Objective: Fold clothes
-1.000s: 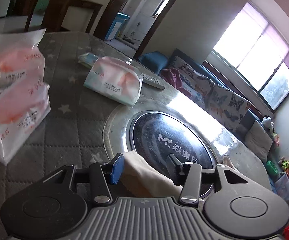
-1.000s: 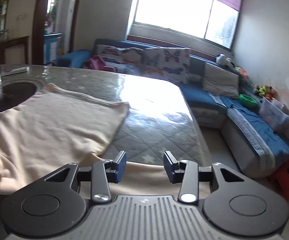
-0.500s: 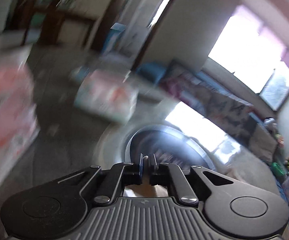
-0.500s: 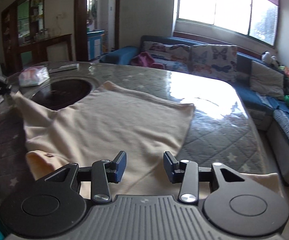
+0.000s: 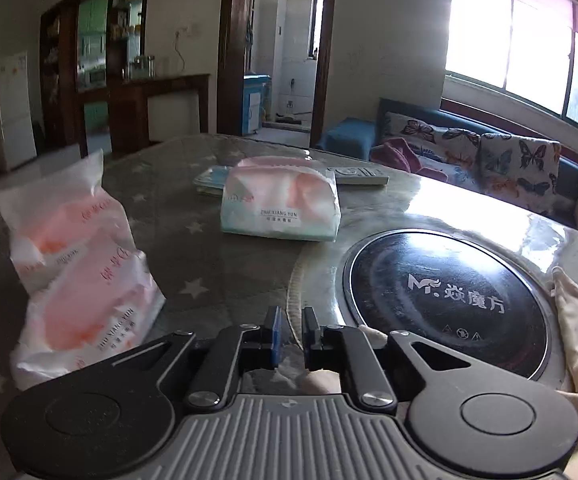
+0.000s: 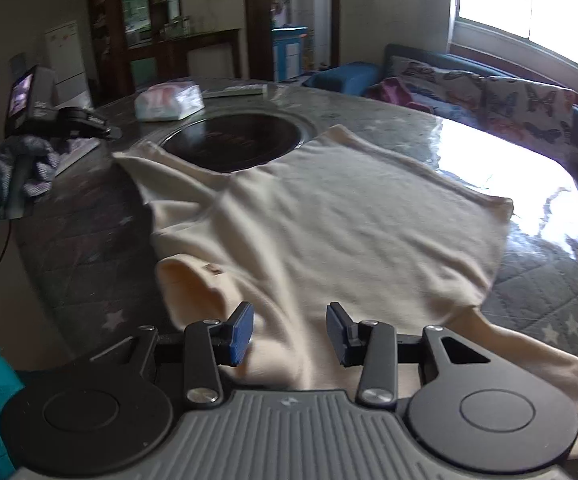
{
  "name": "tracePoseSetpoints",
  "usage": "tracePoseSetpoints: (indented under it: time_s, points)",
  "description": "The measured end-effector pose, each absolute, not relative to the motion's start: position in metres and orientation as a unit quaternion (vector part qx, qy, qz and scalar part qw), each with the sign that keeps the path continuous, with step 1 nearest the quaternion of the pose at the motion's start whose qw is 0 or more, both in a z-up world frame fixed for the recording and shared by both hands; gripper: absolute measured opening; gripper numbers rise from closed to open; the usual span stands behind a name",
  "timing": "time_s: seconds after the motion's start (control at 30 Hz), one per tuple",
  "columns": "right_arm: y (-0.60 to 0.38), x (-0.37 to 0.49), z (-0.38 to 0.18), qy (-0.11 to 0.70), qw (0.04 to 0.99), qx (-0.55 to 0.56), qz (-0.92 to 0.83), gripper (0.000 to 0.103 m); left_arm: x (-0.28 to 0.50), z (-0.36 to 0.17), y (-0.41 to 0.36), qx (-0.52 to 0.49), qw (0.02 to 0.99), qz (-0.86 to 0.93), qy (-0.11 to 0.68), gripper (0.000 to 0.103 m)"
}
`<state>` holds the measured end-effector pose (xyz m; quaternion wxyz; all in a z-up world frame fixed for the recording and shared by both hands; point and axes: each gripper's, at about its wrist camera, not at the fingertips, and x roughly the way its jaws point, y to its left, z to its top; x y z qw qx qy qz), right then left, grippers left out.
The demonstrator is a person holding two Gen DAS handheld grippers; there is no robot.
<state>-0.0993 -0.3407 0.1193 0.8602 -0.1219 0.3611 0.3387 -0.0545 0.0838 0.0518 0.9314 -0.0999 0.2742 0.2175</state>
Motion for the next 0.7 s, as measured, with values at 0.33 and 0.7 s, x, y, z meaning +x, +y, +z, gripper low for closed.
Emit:
tracePoseSetpoints:
  time_s: [0.33, 0.7]
  points:
    - [-0.331, -0.110, 0.111, 0.371, 0.851, -0.155, 0.339, 0.031, -0.086, 0.070, -0.035, -0.045, 0.936, -0.175, 0.303, 0.014]
    - [-0.338, -0.116, 0.112, 0.369, 0.857, -0.150, 0.326, 0.005, -0.100, 0.049, -0.129, 0.081, 0.892, -0.303, 0.325, 0.011]
